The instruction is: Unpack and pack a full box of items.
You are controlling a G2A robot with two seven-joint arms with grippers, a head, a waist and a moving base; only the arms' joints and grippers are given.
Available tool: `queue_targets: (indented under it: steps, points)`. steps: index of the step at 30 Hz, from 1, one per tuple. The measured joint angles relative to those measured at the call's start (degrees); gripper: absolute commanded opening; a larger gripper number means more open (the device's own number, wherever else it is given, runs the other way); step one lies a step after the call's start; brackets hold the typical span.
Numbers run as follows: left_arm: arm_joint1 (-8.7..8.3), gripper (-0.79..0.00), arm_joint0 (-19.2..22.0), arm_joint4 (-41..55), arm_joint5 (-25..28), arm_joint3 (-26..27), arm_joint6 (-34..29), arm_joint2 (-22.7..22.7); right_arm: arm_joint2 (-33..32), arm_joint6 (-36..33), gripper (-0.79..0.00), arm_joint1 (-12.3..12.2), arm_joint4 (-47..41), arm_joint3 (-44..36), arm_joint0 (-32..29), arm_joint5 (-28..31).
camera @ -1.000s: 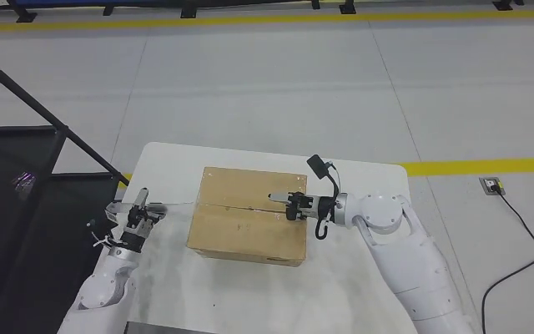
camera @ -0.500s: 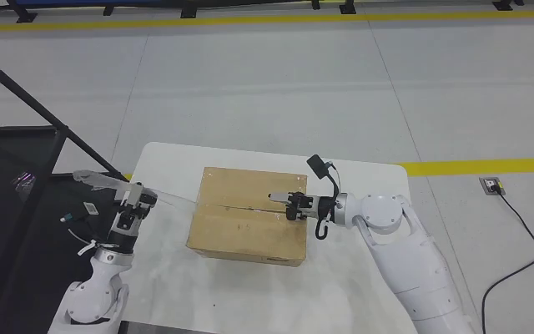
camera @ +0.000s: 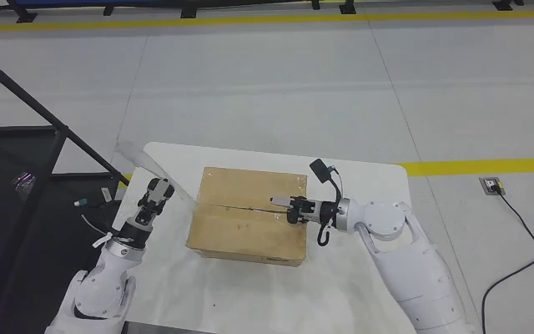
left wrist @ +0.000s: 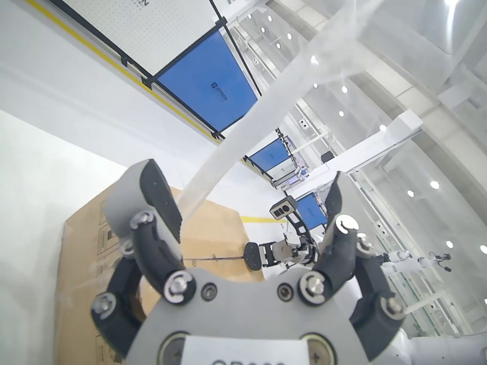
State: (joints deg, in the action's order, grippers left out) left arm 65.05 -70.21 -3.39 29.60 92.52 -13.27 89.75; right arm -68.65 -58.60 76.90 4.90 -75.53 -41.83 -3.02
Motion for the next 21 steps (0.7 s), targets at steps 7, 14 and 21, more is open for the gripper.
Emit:
queue_targets:
  steps: [7,14,21]
  points:
    - [-0.29,0.0,1.6,-1.92,2.71,-0.07,-6.05,-1.32,0.19,0.43,0.0,-0.31,-0.59,0.11,0.17,0.35]
    - [-0.67,0.0,4.76,-0.87,4.7,-2.29,-13.71,-2.88,0.71,0.45,0.0,-0.53,-1.11,0.52,0.66,0.59]
    - [-1.0,0.0,6.09,0.68,6.35,-2.52,-17.71,-3.49,0.9,0.96,0.0,-0.79,-1.76,0.99,0.79,1.1]
